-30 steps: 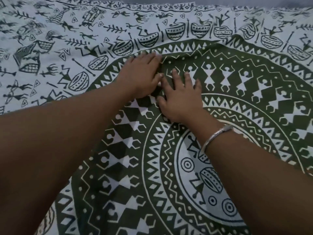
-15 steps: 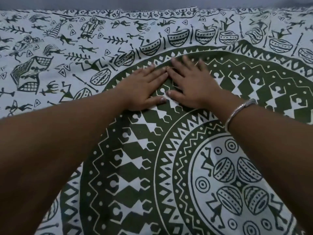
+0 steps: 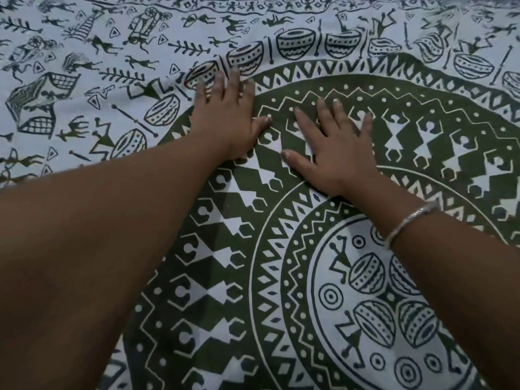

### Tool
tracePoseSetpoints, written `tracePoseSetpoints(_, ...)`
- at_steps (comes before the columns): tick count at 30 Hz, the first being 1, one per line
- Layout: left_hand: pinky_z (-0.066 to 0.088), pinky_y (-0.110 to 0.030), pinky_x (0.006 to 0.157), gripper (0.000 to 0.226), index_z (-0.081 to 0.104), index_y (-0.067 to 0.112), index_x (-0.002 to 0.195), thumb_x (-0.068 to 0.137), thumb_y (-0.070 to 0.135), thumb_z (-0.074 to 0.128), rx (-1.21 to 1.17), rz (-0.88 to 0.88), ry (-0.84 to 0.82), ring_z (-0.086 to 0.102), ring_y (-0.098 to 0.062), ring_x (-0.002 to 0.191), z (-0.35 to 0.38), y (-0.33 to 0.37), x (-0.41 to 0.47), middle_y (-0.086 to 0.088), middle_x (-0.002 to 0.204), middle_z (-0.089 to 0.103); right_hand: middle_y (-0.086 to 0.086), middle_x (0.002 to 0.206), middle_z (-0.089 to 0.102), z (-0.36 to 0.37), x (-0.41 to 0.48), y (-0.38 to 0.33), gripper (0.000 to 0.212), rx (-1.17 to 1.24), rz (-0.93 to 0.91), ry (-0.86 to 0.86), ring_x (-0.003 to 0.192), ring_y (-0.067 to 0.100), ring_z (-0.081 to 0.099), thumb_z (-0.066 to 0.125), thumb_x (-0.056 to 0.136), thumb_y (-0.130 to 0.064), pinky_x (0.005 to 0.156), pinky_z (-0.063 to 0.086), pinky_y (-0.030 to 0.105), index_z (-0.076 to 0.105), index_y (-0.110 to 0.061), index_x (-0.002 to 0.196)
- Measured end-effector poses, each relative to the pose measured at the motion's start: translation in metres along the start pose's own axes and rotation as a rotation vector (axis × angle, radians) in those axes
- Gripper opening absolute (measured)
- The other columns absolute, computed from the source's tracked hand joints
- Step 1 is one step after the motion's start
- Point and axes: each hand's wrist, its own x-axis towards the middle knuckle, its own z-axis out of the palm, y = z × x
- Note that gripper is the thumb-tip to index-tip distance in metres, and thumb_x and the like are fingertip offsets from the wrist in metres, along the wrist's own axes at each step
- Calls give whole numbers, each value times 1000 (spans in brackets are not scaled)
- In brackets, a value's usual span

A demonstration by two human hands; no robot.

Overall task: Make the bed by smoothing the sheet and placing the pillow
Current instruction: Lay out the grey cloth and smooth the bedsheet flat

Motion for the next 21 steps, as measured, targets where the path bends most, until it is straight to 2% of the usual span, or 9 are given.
tracePoseSetpoints(1,-4,-52,116,75,-5,16,151,94,61,16,11,9,50,-9,-30,145,-6,6,-5,-9,159,-10,2,161,-9,3,-3,6,85,9,34,-38,147,27,-10,6,80,-82,112,-9,61,-6,-37,151)
tracePoseSetpoints(3,-1,-51,117,75,-5,17,151,93,60,14,-10,149,118,-9,-27,145,-13,28,-23,-7,159,-10,5,160,-12,2,-7,22,90,46,152,-47,146,34,-12,5,78,-84,113,-7,61,-10,-34,151)
tracePoseSetpoints(5,1,-50,118,79,-8,20,150,88,65,9,-71,302,54,-9,-26,145,-9,55,-50,-3,158,-14,13,159,-12,-6,-13,38,88,130,248,31,145,39,-11,13,83,-80,114,-5,61,-9,-30,152)
tracePoseSetpoints(6,-1,-50,117,79,-11,23,150,87,66,8,-73,335,-4,-10,-25,145,-4,66,-62,-2,158,-15,14,160,-10,-9,-19,45,85,135,238,72,145,38,-10,18,86,-76,114,-5,59,-7,-30,152)
tracePoseSetpoints(9,-5,-55,116,74,-14,26,149,90,65,9,-42,231,-60,-11,-27,145,6,84,-78,-3,158,-15,9,161,-6,-9,-50,65,76,36,102,0,147,32,-6,21,91,-68,114,-5,58,-4,-31,152)
tracePoseSetpoints(12,-3,-54,116,73,-11,21,150,94,59,16,-66,134,-1,-11,-28,145,-5,98,-86,-4,158,-15,8,160,-12,-2,-84,83,77,99,146,-141,146,35,-13,16,90,-70,115,-5,57,-8,-31,152)
tracePoseSetpoints(14,-4,-51,117,73,-9,21,151,95,58,20,-92,185,37,-11,-27,145,-18,119,-97,-3,158,-15,12,160,-11,-5,-106,91,79,178,194,-86,146,34,-13,20,91,-68,116,-4,54,-7,-28,153)
tracePoseSetpoints(17,-4,-50,116,77,-11,21,150,94,60,23,-83,270,3,-15,-27,145,-40,162,-116,-2,157,-20,11,161,-4,-27,-140,104,73,246,164,17,147,29,-8,27,95,-59,117,-3,50,-1,-25,153)
tracePoseSetpoints(21,2,-51,117,78,-9,18,151,95,58,27,-127,293,-16,-13,-29,145,-88,231,-140,-3,157,-20,11,161,3,-71,-189,132,69,202,120,7,148,30,-2,33,98,-51,117,0,51,4,-22,154)
